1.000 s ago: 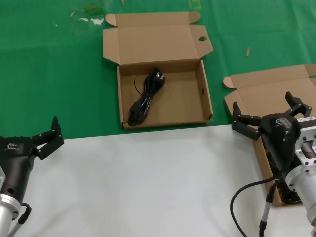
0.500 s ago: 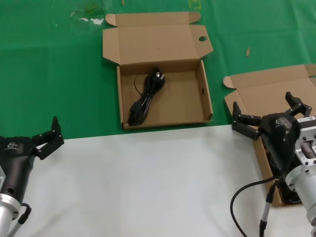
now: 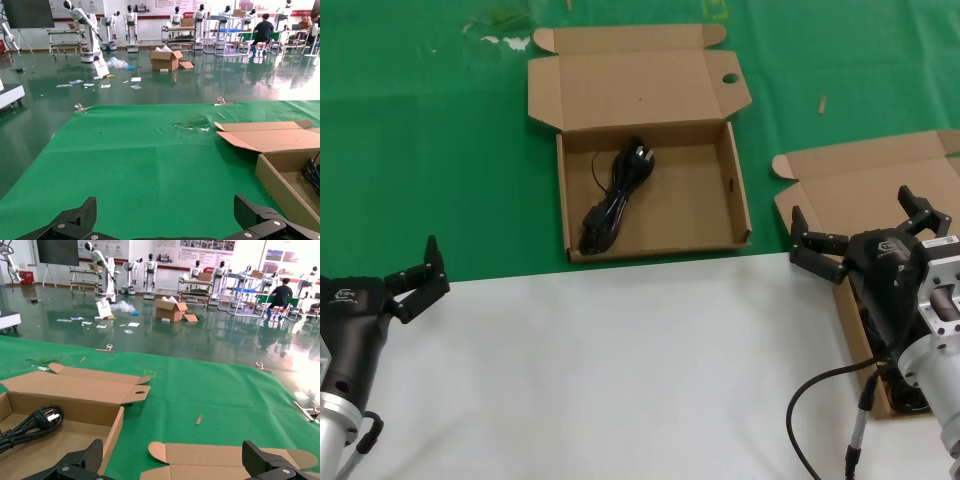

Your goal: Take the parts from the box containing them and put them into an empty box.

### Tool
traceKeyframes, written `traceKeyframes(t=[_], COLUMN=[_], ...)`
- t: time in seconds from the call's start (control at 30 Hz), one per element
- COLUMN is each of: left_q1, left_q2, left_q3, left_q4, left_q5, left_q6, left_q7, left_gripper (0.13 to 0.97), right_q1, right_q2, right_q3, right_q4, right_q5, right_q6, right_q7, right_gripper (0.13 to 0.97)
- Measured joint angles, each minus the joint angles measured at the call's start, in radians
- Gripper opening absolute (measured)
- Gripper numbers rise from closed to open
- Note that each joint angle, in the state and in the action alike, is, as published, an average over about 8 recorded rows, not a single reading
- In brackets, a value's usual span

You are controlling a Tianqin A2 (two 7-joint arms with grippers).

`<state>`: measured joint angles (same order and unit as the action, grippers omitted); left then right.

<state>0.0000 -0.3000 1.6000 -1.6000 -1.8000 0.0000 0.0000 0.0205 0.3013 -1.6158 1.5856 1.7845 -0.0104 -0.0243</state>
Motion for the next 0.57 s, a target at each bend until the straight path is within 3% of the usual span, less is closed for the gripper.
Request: traceKeyframes(t=[0.57], left_q1=[0.0], left_q2=[0.0], left_q3=[0.0], left_q4=[0.0], left_q5=[0.0], left_q6=[0.0], left_q7=[0.0], left_gripper=[0.966], right_q1=[0.0], right_q2=[0.0], right_q3=[0.0], right_q4=[0.0], right_q5=[0.0], right_q6=[0.0], right_q7=[0.0], right_gripper=[0.966])
